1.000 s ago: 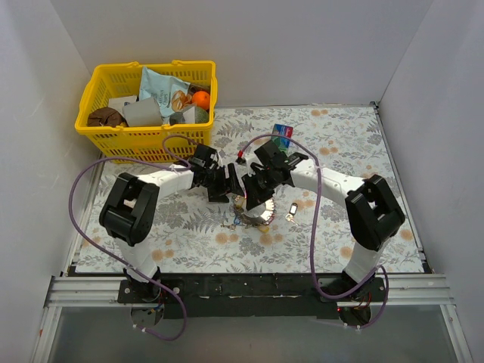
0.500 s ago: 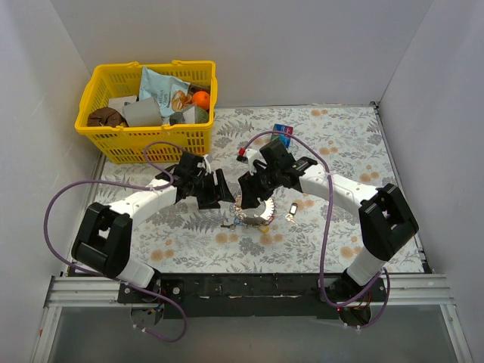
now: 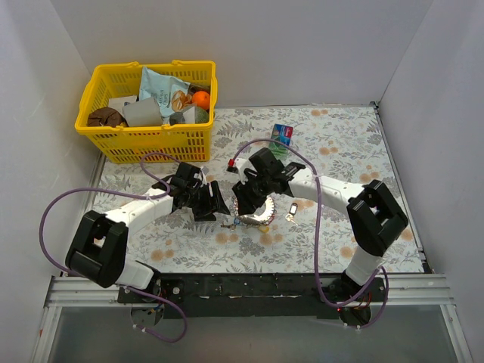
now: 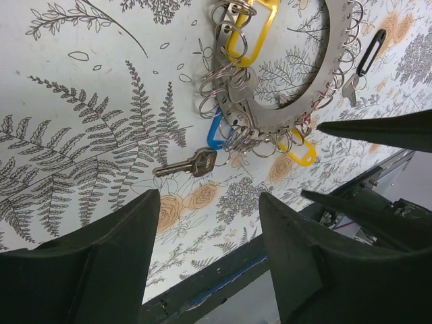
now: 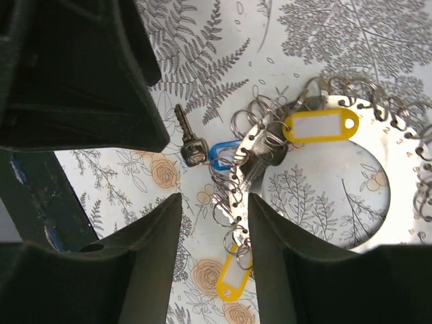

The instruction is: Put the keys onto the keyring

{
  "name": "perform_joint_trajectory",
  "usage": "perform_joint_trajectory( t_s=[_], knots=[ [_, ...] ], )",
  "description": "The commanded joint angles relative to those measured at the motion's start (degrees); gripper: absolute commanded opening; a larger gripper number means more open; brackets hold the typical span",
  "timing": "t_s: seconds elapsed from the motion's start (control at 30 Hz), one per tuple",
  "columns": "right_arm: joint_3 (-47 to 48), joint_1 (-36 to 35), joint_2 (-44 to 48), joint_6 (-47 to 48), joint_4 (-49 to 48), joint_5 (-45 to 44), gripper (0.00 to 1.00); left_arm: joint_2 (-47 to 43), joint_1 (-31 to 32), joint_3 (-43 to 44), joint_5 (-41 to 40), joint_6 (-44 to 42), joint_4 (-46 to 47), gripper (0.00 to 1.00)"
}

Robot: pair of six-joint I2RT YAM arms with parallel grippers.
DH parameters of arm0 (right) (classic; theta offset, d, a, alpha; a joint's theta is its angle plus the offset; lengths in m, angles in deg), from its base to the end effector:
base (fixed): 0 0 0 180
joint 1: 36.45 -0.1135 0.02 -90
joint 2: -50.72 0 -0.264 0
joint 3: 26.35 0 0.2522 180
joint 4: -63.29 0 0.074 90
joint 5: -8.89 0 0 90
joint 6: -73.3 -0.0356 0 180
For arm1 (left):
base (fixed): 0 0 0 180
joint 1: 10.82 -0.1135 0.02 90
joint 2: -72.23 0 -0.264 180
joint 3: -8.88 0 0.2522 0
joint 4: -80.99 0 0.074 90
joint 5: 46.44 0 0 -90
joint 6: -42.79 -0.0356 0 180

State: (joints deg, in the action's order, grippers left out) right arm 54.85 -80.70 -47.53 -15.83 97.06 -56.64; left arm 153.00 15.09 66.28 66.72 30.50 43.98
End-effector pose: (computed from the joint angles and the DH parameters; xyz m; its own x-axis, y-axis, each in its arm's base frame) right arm 0.2520 0.2661 0.2183 -0.5427 -0.5480 -0.6366 -0.8309 0.4611 0.3115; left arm 0.2295 -0.1270 0.1813 -0.7298 -0.6442 0.2289 -0.6413 0.5291 -0.5557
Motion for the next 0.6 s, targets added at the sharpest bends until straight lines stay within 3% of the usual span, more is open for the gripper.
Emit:
perform_joint_trajectory(
  t_s=[0.0, 0.27, 0.57],
  knots=[
    [-0.5, -3.3, 0.3, 5.0, -1.8, -4.5, 0.54, -2.2, -0.2, -0.1, 0.2, 0.8, 0.8, 0.6],
    [-1.0, -5.7, -1.0, 7.0, -3.4, -11.6, 0.64, -3.7, -1.4, -0.8, 0.0, 1.6, 0.6, 0.6],
    [-1.2, -6.6, -2.6, 8.5, -4.7, -13.4, 0.63, -6.2, -7.3, -5.0, 4.4, 3.9, 2.3, 0.61]
  ],
)
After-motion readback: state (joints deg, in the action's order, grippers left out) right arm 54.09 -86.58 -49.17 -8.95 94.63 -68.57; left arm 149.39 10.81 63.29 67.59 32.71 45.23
